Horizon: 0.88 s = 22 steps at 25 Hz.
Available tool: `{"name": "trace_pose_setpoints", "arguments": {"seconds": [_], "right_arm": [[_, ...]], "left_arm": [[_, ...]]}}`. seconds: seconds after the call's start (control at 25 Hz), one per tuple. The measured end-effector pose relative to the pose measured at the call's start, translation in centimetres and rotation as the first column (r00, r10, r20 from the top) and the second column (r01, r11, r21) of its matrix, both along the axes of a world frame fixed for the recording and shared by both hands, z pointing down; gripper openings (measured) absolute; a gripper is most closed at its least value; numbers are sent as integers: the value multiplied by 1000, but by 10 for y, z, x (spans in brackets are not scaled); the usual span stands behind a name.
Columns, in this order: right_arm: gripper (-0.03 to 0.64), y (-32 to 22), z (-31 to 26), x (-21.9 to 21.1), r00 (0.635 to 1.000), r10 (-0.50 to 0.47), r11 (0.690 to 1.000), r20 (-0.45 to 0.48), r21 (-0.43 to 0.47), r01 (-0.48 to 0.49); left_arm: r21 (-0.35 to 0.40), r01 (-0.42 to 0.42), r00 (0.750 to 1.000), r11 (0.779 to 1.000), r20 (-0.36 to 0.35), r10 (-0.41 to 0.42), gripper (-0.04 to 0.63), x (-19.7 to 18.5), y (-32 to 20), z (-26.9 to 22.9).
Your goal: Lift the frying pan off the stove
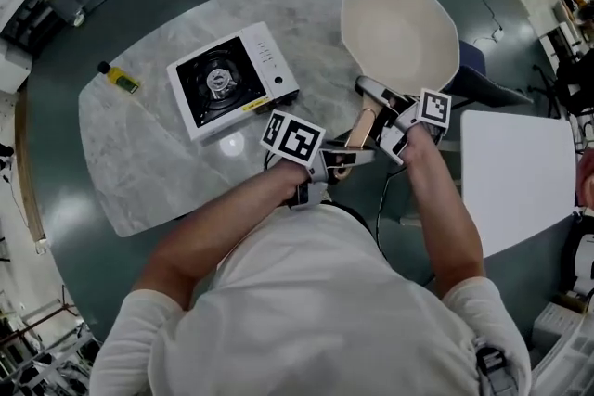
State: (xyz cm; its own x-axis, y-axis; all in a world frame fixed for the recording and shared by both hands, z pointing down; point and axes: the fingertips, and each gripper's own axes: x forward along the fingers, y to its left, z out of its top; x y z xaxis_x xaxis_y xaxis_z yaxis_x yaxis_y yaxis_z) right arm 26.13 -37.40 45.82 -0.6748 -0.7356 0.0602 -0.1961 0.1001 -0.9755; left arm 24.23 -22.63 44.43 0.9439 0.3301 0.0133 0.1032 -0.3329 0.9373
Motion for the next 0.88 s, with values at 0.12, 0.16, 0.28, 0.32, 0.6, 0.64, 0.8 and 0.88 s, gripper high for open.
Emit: {"name": "trace_pose_setpoints", "arguments": {"seconds": [0.12, 0.16, 0.28, 0.32, 0.6, 0.64, 0.8, 0.88], "right_arm": [[166, 18, -1, 18, 998, 55, 998, -7, -8, -55], [166, 24, -1, 22, 997, 71, 997, -9, -10, -71], [166, 41, -1, 31, 994, 112, 993, -11, -19, -113], [166, 45, -1, 33, 992, 123, 992, -13, -22, -123], [166, 56, 0, 35, 990, 139, 990, -9, -15, -139], [166, 56, -1, 35, 990, 138, 990, -11, -13, -138], [166, 55, -2, 34, 992, 125, 992, -9, -11, -125], [167, 53, -3, 33, 993, 119, 993, -8, -11, -119]], "left_arm": [[-7, -54, 999, 999, -2, 54, 84, 9, 17, -3], [-10, -70, 998, 998, -4, 70, 84, 11, 22, -3], [-22, -116, 993, 993, -9, 116, 84, 15, 38, -4], [-26, -129, 992, 991, -10, 128, 84, 16, 43, -4], [-21, -153, 988, 988, -8, 153, 84, 14, 53, -4], [-20, -154, 988, 988, -7, 154, 84, 14, 53, -4], [-19, -148, 989, 989, -8, 147, 84, 16, 52, -5], [-20, -141, 990, 990, -8, 141, 84, 16, 51, -5]]}}
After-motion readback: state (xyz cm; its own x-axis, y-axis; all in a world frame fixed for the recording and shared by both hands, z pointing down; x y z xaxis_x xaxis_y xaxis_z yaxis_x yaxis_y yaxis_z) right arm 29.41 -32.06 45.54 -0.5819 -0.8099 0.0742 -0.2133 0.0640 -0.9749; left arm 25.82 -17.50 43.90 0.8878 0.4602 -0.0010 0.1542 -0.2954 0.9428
